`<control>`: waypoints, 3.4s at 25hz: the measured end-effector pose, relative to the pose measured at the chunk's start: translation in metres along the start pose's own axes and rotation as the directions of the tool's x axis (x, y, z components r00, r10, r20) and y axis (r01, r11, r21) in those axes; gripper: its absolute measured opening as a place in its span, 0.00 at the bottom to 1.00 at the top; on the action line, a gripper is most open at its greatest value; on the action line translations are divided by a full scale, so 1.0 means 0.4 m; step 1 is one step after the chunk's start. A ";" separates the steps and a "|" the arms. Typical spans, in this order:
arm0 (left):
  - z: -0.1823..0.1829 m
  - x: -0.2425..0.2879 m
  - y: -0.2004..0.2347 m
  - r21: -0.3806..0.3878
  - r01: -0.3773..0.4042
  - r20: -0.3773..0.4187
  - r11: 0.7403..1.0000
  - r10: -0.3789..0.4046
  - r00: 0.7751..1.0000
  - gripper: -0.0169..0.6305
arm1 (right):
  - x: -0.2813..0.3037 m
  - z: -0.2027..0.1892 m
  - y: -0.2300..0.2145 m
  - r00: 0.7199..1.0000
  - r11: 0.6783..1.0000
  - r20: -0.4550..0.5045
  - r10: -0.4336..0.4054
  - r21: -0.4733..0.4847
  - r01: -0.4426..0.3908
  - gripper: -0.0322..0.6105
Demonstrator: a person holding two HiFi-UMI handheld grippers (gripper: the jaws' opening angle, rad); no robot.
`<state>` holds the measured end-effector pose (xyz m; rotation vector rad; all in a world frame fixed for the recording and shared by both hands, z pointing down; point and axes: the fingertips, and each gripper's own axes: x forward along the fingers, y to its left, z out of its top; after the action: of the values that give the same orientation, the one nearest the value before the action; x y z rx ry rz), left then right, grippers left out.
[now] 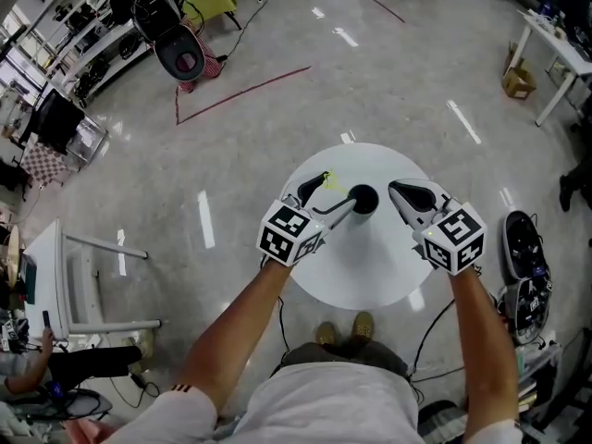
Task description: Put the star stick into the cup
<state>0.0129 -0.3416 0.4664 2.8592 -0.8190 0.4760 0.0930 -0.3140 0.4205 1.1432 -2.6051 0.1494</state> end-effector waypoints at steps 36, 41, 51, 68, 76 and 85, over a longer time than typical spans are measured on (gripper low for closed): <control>0.309 -0.215 -0.098 0.080 0.016 0.420 0.997 -0.048 0.906 0.13 | -0.083 0.214 0.108 0.965 0.998 0.258 0.055 -0.051 -0.044 0.07; 0.343 -0.242 -0.119 0.073 0.005 0.450 0.997 -0.037 0.892 0.08 | -0.116 0.260 0.133 0.949 0.997 0.310 0.066 -0.059 -0.050 0.07; 0.372 -0.302 -0.179 0.071 0.012 0.497 0.997 -0.046 0.866 0.05 | -0.193 0.319 0.183 0.913 0.996 0.401 0.072 -0.074 -0.046 0.07; 0.393 -0.368 -0.252 0.088 0.024 0.535 0.996 -0.067 0.842 0.05 | -0.270 0.313 0.250 0.900 0.994 0.428 0.082 -0.095 -0.045 0.07; 0.386 -0.390 -0.271 0.100 0.035 0.527 0.994 -0.083 0.846 0.05 | -0.269 0.304 0.274 0.907 0.994 0.413 0.083 -0.099 -0.045 0.07; 0.373 -0.386 -0.274 0.096 0.042 0.526 0.995 -0.087 0.846 0.05 | -0.265 0.285 0.283 0.913 0.993 0.399 0.084 -0.113 -0.042 0.07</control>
<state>-0.0132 -0.2037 0.2701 3.1206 -0.7768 -0.3269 0.0527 -0.1864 0.2820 1.1552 -2.9661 -0.2314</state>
